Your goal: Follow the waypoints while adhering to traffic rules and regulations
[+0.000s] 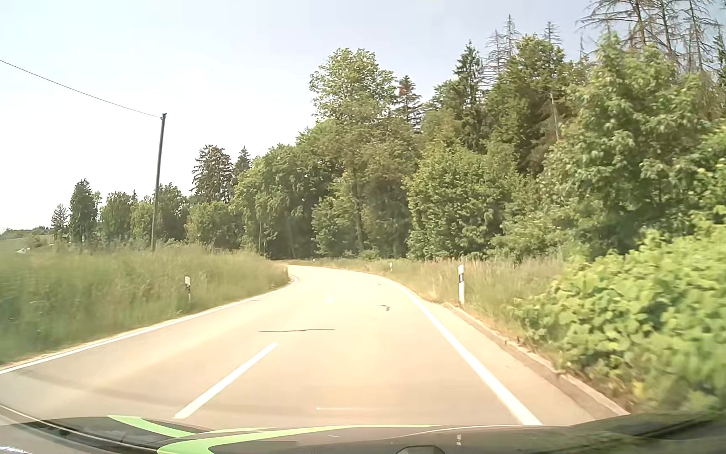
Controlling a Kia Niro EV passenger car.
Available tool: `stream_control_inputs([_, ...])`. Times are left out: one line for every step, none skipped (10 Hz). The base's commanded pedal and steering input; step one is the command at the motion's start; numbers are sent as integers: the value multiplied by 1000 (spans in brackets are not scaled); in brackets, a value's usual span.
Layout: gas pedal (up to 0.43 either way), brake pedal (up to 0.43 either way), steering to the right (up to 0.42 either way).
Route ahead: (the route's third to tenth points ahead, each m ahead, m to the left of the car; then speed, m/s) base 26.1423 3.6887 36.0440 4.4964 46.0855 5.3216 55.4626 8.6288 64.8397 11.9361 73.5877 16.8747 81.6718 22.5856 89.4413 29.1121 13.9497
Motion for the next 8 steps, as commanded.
stream_control_inputs([0,0,11])
stream_control_inputs([0,0,2])
stream_control_inputs([0,0,-3])
stream_control_inputs([0,0,-4])
stream_control_inputs([0,0,-5])
stream_control_inputs([0,0,-5])
stream_control_inputs([0,0,-6])
stream_control_inputs([0,0,-8])
